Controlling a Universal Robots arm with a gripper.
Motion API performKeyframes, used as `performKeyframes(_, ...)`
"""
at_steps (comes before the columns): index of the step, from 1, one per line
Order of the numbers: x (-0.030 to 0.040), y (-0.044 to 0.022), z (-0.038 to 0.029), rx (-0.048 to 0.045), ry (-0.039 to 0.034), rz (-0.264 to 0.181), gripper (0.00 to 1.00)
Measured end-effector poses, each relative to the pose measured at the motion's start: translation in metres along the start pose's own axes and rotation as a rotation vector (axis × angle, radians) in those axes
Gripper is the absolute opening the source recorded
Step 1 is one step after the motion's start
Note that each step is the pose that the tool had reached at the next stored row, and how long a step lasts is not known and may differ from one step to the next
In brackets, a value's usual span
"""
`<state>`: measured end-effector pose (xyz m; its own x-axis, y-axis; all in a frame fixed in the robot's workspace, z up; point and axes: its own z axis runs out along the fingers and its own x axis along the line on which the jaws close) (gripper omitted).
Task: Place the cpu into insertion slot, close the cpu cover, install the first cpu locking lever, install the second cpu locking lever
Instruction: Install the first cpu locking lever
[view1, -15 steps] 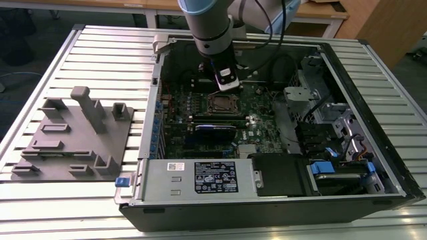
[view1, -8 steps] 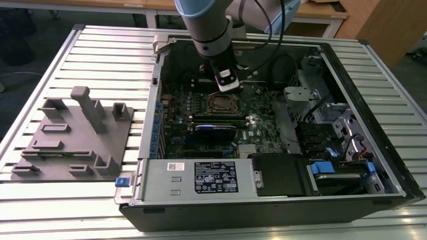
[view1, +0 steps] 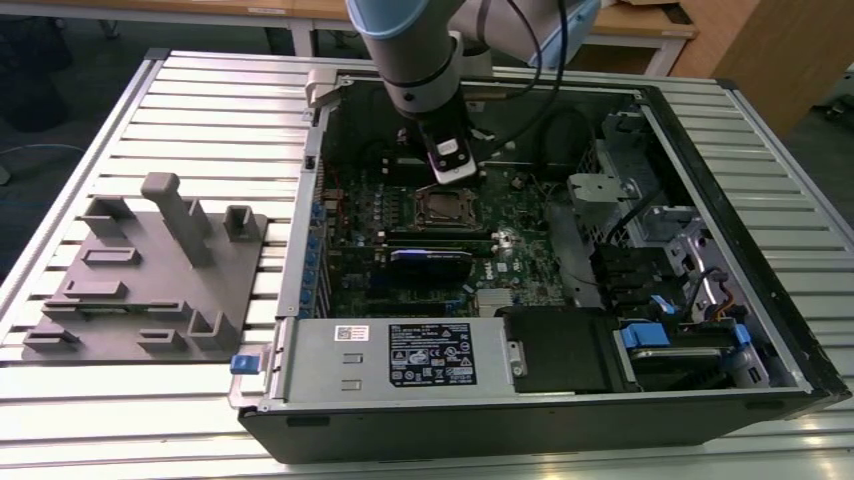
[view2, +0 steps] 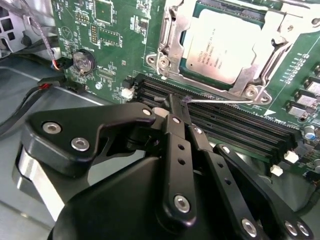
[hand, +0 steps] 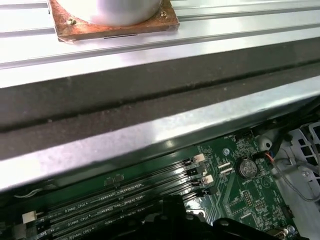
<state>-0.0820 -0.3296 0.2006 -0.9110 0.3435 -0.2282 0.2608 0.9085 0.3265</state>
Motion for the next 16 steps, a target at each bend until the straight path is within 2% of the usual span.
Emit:
performKeyframes(5,0.0013,-0.0017,0.0044,-0.0011,-0.0026,-0.001,0.1)
performKeyframes(10,0.0014,-0.0018,0.0046,-0.0009,-0.0027,-0.001,0.1)
performKeyframes(16,0.0023,-0.003,0.0081,-0.001,-0.003,-0.001,0.1)
